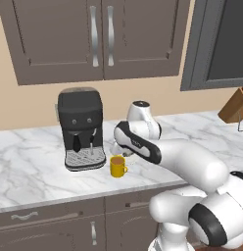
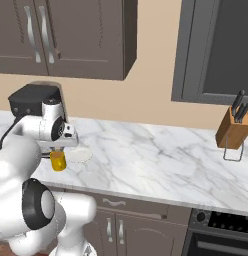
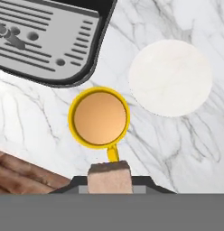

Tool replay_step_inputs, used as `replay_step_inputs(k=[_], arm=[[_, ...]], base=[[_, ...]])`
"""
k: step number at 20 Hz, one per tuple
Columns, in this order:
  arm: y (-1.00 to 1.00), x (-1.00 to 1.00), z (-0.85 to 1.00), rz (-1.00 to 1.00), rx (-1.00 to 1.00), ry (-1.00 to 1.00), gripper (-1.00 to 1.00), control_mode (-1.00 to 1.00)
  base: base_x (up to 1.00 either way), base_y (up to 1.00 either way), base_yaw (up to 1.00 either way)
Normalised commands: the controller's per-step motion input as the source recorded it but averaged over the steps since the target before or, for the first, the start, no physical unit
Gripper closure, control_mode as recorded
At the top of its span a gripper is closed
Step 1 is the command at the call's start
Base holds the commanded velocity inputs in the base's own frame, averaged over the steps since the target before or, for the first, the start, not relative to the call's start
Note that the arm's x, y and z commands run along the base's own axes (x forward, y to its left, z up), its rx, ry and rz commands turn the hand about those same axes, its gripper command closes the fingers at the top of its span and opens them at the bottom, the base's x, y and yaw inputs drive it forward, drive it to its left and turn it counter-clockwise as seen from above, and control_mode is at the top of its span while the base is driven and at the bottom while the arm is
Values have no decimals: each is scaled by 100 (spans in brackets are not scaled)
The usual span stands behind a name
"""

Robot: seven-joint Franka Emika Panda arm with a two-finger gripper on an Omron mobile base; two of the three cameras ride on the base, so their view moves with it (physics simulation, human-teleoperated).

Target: Take a sugar cube from the saucer and place it inside the coffee. Then, grab milk from the fridge and place it next to the coffee on the counter to sweeten the coffee.

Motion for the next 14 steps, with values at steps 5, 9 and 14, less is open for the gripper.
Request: replay_step_inputs(k=[5,9,14], arm=[[38,11,0,0,-6,-9,100,-100],[27,20,-16,0,-1,-1,100,-100],[4,2,-15,0,0,0,100,-100]], base=[[0,0,0],[0,0,0],[0,0,0]])
